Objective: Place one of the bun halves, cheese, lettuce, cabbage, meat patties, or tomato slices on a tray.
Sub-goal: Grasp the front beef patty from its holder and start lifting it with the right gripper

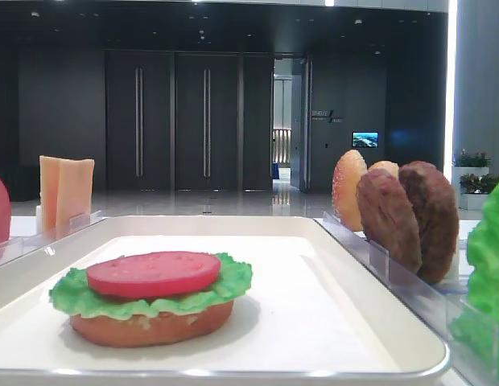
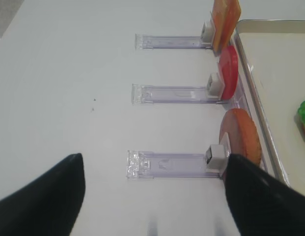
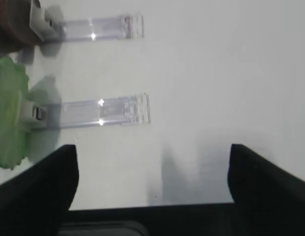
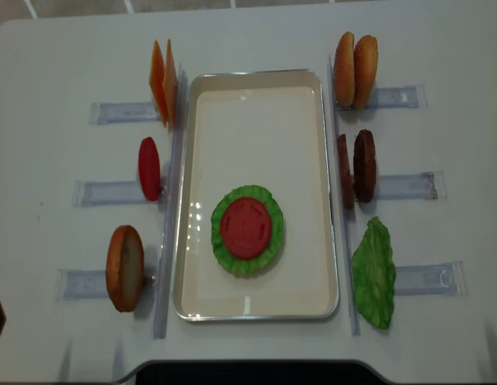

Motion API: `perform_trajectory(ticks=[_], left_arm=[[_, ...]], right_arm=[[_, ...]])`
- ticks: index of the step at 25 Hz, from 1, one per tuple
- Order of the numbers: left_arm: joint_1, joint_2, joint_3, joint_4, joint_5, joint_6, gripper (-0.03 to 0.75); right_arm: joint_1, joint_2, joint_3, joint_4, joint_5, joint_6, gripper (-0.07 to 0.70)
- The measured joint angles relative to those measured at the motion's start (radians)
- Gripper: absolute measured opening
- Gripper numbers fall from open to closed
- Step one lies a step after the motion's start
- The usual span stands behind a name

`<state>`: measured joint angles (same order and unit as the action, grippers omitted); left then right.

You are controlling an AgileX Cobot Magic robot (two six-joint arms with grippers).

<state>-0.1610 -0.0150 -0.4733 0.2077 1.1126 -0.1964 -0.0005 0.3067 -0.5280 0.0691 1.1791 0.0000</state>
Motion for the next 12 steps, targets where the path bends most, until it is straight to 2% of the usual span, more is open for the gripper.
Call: perform_trajectory(ticks=[6,12], left_arm=[[0.0,0.0,0.0,0.0,0.0,0.0,0.692],[0.0,0.0,0.0,0.0,0.0,0.0,0.692]], right_arm=[[0.0,0.261,-0.07,0.005,0.014,-0.014,0.585],[0.0,0.505,-0.215,0.005,0.024,-0.024,0.585]])
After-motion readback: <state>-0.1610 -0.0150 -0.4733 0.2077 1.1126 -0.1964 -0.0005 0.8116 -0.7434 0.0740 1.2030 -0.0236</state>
